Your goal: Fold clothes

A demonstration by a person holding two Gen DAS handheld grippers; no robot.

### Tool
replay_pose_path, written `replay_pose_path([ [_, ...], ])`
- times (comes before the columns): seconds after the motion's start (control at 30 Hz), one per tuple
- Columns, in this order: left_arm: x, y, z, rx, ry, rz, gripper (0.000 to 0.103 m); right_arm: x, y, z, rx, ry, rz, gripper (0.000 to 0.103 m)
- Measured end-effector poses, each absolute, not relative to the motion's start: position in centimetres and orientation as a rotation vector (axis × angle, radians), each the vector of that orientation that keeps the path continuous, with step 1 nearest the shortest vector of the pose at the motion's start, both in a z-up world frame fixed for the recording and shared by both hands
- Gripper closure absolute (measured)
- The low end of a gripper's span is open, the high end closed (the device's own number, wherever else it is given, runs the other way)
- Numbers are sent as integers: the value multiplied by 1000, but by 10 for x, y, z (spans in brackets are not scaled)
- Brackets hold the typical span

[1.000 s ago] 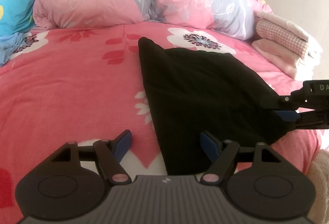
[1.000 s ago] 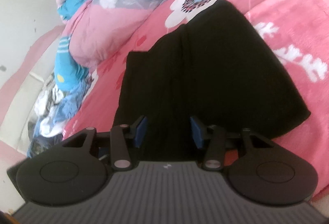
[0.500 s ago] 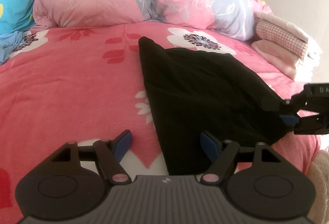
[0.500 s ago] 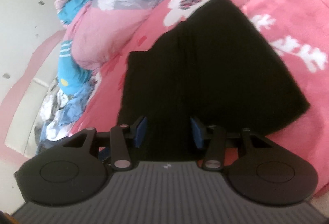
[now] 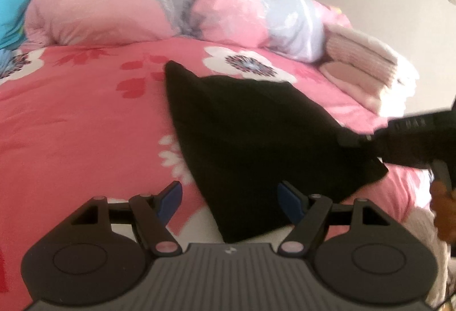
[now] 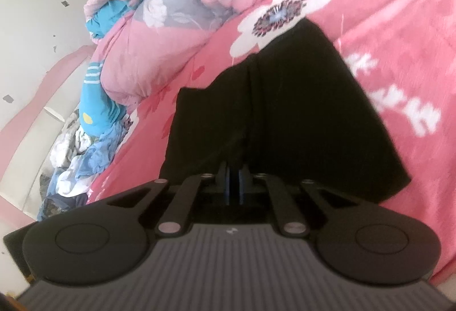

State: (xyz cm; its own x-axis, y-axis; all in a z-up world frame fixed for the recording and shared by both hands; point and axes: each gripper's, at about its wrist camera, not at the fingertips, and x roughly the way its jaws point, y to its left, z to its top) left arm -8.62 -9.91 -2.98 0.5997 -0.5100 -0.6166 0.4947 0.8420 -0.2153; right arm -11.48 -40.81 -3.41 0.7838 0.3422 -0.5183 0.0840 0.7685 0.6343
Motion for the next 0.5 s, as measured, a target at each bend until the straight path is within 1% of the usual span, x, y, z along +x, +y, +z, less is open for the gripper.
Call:
replay_pose_path([
  [0.5,-97,-127,-38,111,746,-610,28,-125,-452,-28,683,588,69,100],
])
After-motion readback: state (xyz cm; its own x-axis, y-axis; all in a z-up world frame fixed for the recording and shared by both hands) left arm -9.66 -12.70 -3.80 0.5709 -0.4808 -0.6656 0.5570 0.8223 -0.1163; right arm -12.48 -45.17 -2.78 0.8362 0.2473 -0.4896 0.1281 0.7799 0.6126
